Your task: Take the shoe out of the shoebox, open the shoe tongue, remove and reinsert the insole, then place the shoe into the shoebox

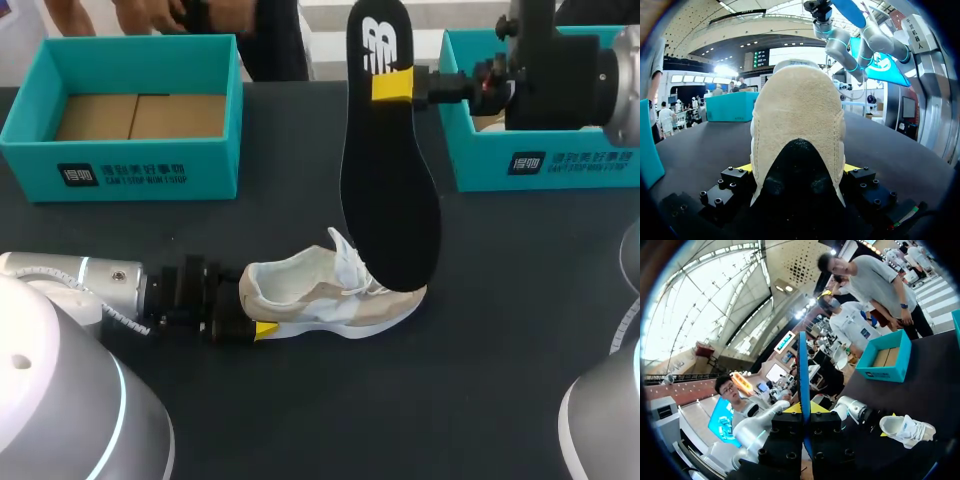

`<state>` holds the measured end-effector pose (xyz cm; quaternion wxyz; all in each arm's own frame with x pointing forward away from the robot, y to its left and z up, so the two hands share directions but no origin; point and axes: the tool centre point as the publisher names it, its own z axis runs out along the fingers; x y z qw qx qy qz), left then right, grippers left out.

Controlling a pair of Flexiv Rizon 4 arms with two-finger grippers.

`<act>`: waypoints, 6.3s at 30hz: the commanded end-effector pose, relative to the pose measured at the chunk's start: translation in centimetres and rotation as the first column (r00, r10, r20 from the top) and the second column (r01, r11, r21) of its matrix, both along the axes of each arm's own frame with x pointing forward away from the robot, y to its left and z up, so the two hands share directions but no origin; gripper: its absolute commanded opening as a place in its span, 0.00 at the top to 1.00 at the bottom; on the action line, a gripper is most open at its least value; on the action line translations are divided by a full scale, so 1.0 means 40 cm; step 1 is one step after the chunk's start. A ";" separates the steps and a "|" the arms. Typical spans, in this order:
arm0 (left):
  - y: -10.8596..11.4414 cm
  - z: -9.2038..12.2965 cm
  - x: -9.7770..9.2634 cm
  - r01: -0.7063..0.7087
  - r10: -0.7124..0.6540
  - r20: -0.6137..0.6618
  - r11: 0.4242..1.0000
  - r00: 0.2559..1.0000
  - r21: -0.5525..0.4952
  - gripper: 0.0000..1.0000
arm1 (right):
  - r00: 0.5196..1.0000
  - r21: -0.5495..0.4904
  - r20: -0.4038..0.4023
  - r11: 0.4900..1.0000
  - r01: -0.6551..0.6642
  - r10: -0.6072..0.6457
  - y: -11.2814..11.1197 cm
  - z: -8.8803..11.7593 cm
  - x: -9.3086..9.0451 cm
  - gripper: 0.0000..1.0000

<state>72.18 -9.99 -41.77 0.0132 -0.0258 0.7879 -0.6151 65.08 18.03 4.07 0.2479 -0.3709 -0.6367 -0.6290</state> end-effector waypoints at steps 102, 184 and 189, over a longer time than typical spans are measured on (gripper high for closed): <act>0.187 0.330 -0.044 0.276 -0.060 -0.287 0.510 0.956 0.814 0.00 | 1.000 0.000 -0.001 1.000 0.002 -0.002 0.005 -0.001 0.000 1.00; -0.110 0.142 0.110 0.208 -0.032 -0.206 0.205 0.978 0.956 0.47 | 1.000 0.000 -0.001 1.000 0.002 -0.002 0.005 -0.001 0.000 1.00; -0.116 0.128 0.110 0.214 -0.025 -0.213 0.218 0.977 0.952 0.51 | 1.000 0.000 -0.001 1.000 0.002 -0.002 0.005 -0.001 0.000 1.00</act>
